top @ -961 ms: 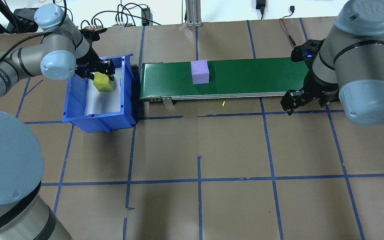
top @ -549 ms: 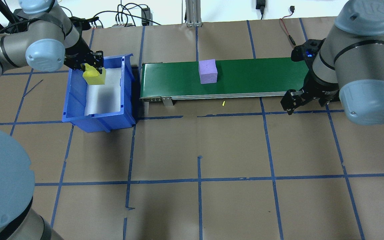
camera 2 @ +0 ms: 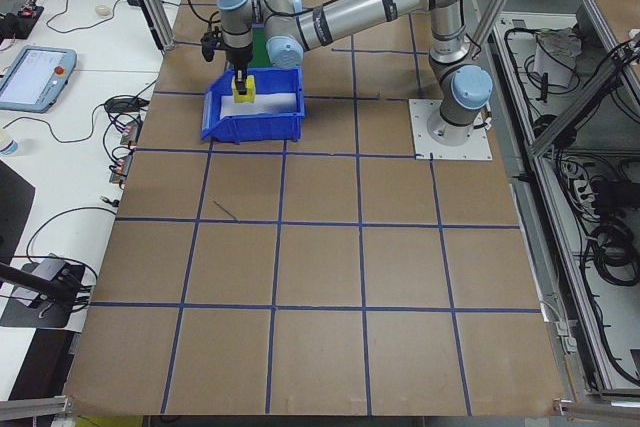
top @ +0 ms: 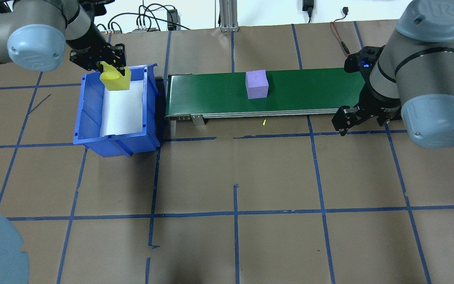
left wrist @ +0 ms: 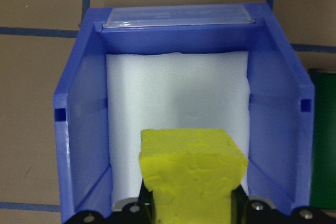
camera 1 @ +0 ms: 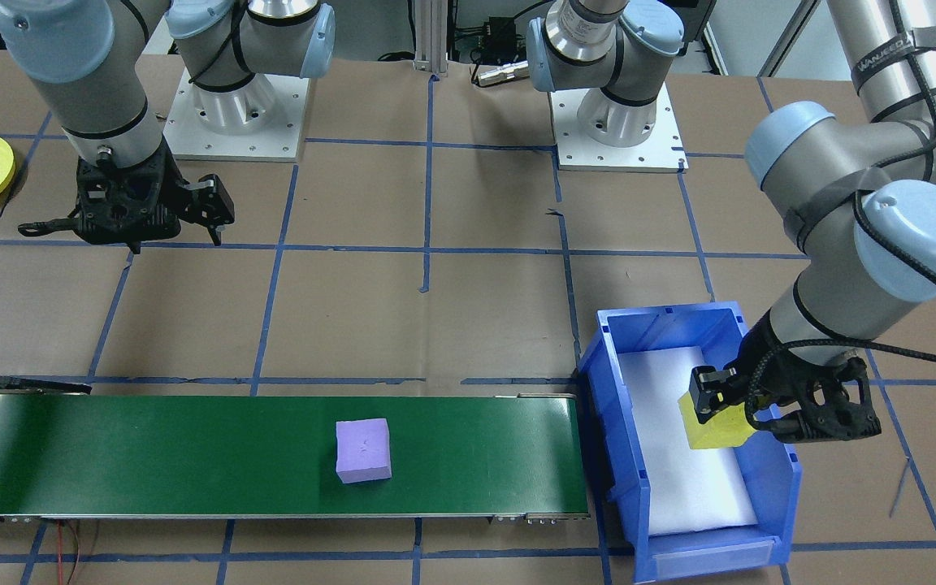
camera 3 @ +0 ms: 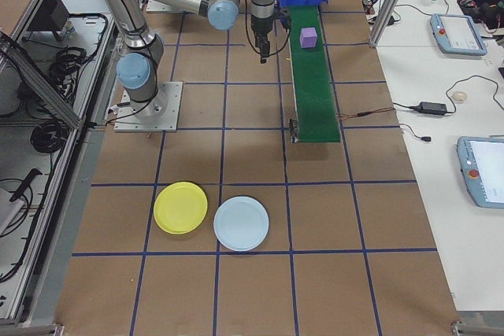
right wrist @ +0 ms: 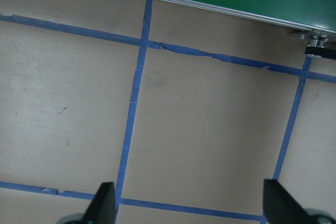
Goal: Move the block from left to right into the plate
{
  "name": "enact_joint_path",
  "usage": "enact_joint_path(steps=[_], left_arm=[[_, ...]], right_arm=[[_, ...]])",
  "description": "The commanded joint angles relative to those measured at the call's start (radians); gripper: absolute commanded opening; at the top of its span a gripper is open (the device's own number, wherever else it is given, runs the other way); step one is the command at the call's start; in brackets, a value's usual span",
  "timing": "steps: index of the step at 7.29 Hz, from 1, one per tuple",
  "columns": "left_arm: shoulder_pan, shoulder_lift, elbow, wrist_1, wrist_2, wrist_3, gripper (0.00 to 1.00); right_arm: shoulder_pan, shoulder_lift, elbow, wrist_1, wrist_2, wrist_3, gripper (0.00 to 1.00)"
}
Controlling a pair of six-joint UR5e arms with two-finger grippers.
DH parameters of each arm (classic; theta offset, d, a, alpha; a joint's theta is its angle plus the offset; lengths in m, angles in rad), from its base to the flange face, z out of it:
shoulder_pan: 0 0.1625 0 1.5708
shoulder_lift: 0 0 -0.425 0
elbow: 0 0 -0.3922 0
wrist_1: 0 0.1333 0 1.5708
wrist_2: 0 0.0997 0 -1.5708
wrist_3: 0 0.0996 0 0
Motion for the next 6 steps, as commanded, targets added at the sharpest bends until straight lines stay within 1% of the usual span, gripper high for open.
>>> enact_joint_path(steps=[1,2,3,4,5,6], left_arm=[[-0.097,-0.011,0.005,0.036,-0.006,-0.076,0.29],[-0.149,-0.048,0.003,0.055,-0.003,-0.081,0.29],[-0.176,-0.101,0.003,0.138,-0.006,-0.098,0.31],[-0.183,-0.148,-0.001,0.170,-0.009,-0.095,0.32],[-0.184,-0.171,-0.010,0.194,-0.011,-0.090,0.32],[-0.188,-0.173,-0.015,0.198,-0.009,-0.089,0.40]], right_arm=[[-0.008,0.009,-0.003,-0.011,0.003,-0.014,0.99],[-0.027,0.044,-0.029,-0.061,0.021,-0.062,0.98],[-0.066,0.099,-0.079,-0.080,0.062,-0.089,0.98],[-0.087,0.163,-0.144,-0.083,0.142,-0.089,0.99],[-0.087,0.225,-0.211,-0.084,0.203,-0.084,0.99],[-0.087,0.283,-0.262,-0.087,0.265,-0.075,0.99]])
